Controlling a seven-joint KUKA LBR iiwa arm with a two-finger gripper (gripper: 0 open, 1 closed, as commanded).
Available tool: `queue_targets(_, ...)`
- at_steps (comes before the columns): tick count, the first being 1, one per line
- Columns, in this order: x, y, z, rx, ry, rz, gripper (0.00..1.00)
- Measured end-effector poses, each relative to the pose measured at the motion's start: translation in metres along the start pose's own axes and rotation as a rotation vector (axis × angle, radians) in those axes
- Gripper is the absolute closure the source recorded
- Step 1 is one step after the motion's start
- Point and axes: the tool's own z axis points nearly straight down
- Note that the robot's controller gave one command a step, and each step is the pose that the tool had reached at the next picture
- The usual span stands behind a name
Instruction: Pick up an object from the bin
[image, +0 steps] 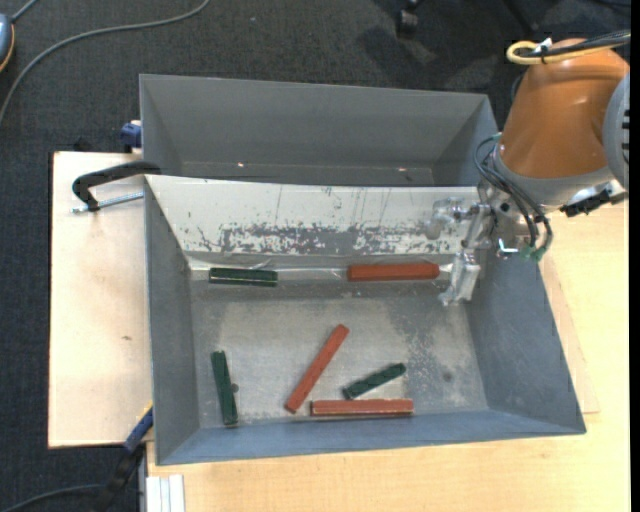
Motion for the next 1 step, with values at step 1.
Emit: queue_targets(1,0.0405,0.0139,0.142,-0.001,0.001,-0.16,0.0)
